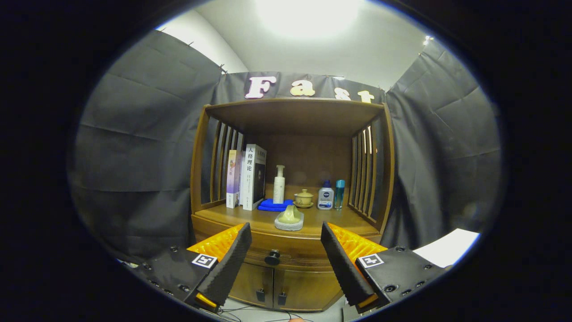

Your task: Pull open the drawer, take out the items inside it, and place them on the countertop above the cabinet.

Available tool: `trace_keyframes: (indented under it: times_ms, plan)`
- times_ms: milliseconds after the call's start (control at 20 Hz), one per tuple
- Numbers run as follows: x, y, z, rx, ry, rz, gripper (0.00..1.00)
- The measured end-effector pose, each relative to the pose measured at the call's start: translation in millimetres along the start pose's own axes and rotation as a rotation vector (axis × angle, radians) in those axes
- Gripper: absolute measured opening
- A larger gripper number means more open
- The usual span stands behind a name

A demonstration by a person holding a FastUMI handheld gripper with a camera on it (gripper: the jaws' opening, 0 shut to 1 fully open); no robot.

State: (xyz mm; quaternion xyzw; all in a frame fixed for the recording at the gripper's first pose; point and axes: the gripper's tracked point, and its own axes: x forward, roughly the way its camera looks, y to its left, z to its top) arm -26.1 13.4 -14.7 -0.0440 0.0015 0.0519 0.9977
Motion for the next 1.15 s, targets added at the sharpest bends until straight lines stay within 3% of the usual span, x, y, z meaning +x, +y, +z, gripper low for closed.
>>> trace_keyframes:
  times_ms: [350, 1150]
  plan:
    - [-24, -12, -2, 0.054, 0.000, -0.025, 0.99]
    - [-30, -8, -16, 0.080, 0.035, -0.016, 0.99]
